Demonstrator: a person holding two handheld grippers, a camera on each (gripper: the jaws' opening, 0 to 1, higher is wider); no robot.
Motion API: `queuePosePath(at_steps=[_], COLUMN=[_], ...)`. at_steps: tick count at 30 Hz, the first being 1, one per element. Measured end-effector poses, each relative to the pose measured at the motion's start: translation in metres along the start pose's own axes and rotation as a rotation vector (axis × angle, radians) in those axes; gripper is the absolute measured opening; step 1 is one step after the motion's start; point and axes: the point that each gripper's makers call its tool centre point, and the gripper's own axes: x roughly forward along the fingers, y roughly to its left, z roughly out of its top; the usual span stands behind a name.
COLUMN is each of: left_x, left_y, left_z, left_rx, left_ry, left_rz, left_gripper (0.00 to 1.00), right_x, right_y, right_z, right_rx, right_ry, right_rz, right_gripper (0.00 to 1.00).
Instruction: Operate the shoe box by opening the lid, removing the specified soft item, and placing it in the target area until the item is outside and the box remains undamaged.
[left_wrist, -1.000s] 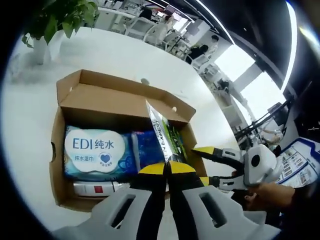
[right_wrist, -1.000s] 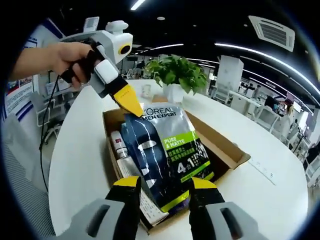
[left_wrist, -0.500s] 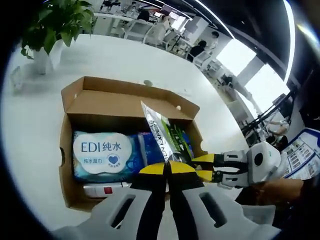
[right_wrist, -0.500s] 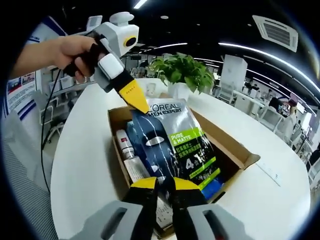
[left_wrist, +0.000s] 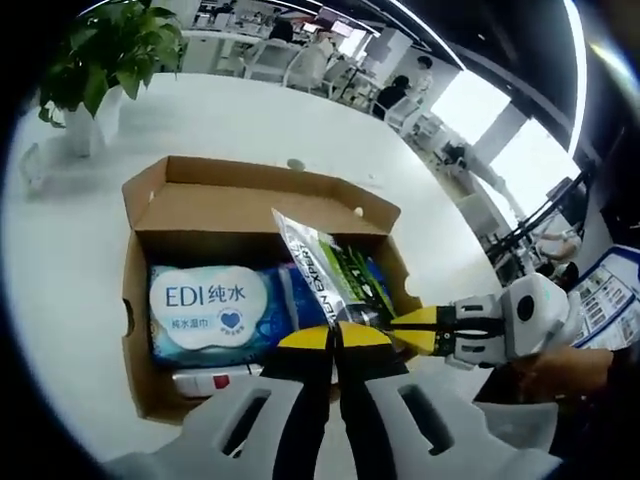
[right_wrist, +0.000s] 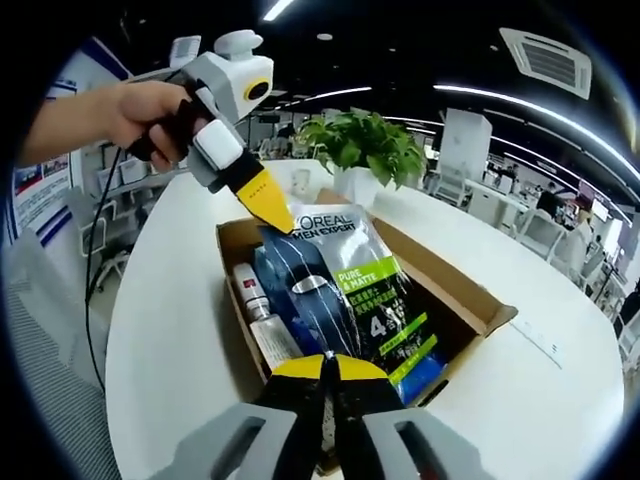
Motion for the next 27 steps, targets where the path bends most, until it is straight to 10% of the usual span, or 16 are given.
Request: queuePosePath(at_steps=[27], left_x=[-0.023], left_y=[-0.018], left_z=[0.014], left_rx=[0.027], left_ry=[-0.08], left_rz=[-0.045], left_gripper=[0.0], right_x=[-0.028], right_y=[-0.004], right_z=[0.029], right_rx=[-0.047], right_ry=[-0.046], right_rz=[-0.016], right_gripper=[0.0])
